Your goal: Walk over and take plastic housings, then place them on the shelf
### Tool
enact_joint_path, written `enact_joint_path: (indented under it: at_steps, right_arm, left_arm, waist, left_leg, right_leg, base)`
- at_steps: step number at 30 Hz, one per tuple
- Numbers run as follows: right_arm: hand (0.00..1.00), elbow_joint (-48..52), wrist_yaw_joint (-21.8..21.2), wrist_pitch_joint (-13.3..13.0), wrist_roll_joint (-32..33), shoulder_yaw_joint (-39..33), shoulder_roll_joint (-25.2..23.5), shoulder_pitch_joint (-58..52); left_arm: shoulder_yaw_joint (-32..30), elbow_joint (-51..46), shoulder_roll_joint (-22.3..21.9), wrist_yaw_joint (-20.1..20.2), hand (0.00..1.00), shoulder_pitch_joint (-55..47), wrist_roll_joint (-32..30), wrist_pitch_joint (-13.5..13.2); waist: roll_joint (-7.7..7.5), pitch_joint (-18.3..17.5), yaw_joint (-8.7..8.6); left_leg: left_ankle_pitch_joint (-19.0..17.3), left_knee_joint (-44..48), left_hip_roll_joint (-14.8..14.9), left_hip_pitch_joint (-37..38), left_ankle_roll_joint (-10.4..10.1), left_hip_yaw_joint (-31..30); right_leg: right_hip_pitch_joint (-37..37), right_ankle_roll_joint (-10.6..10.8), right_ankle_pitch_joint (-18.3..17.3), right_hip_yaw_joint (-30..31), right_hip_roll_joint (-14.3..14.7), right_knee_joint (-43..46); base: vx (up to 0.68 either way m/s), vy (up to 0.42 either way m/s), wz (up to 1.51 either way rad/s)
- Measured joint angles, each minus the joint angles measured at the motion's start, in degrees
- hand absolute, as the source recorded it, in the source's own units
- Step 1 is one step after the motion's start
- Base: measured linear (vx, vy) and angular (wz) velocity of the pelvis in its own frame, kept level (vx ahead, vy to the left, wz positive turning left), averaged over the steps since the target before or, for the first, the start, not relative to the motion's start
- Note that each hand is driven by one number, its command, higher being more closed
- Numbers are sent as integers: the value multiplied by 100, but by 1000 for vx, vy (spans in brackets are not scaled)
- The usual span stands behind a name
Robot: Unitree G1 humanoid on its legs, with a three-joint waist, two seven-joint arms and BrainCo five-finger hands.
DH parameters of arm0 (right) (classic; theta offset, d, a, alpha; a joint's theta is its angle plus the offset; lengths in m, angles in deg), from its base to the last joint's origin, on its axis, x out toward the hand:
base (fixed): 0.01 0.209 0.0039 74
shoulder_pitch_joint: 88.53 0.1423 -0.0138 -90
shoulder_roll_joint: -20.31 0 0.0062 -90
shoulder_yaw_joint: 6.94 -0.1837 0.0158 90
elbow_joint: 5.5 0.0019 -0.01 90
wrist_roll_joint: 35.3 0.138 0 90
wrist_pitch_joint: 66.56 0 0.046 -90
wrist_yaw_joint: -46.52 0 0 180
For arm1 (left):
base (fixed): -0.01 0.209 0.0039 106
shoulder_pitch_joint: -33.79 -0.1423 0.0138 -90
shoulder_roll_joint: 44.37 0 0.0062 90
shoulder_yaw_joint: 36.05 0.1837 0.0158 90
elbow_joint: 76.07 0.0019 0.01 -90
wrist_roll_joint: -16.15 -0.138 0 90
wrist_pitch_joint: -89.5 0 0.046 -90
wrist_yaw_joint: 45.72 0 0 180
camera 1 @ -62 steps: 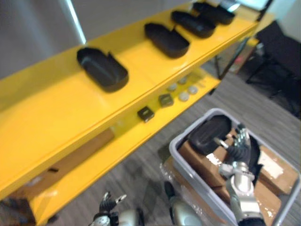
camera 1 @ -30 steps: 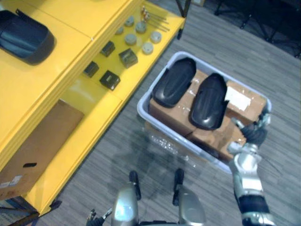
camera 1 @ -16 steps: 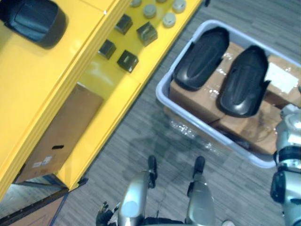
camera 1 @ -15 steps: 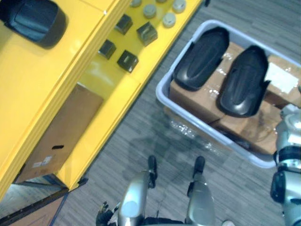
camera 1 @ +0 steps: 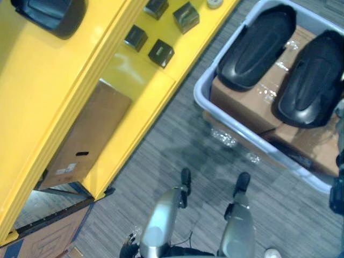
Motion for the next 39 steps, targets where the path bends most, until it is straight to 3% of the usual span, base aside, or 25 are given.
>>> enact_joint_path:
  at_steps: [11,15,16,23,30,33,36,39]
  right_arm:
    - [0,-329,-970,891,0,368,22,5]
    - [0,-393,-1121,1047,-155,369,125,7]
    - [100,-399,-1144,1076,-165,369,135,7]
    - [100,-481,-1155,1409,-396,367,290,10]
    - [100,-638,-1278,1485,-647,373,310,22]
    - [100,-649,-1295,1512,-1115,443,308,56]
    - [100,-718,-1164,1611,-1879,651,283,58]
    - [100,-731,-933,1611,-2211,668,287,102]
  left_arm:
    - [171,-7,3,7,0,10,163,-85]
    - [219,-7,-3,7,0,14,170,-164]
    - [222,-7,-5,7,0,17,170,-182]
    - [351,-4,-4,-1,0,56,179,-213]
    - [457,6,-5,-56,0,83,183,-218]
    - [468,6,-18,-78,0,84,175,-275]
    - [579,5,-10,-231,0,86,-37,-507]
    - [599,-35,16,-434,0,86,-383,-739]
  waist:
    - [57,-38,138]
    - [129,-87,165]
    - [137,-92,172]
    - [217,-147,227]
    - [315,-215,248]
    - [376,-258,254]
    - [380,-261,255]
    - [380,-261,249]
  left_leg:
    - [-7,149,-50,-139,-3,-60]
    - [-1,164,-47,-175,2,-101]
    - [-1,164,-47,-175,2,-100]
    - [4,159,-45,-170,10,-88]
    - [4,142,-41,-137,10,-68]
    - [8,118,-37,-114,12,-59]
    - [51,42,-39,-82,6,-55]
    - [84,-11,-43,-54,5,-61]
  right_leg:
    - [-89,-67,-48,-63,-74,167]
    - [-94,-68,-47,-116,-71,172]
    - [-94,-68,-47,-116,-71,172]
    - [-93,-46,-34,-115,-71,172]
    - [-83,-57,-41,-102,-72,184]
    - [-79,-58,-42,-97,-72,185]
    - [-83,-57,-41,-97,-73,184]
    - [-77,-56,-40,-103,-73,183]
  base:
    - [-11,9,2]
    - [-21,4,4]
    - [0,0,0]
    - [0,0,0]
    - [0,0,0]
    - [0,0,0]
    - [0,0,0]
    - [0,0,0]
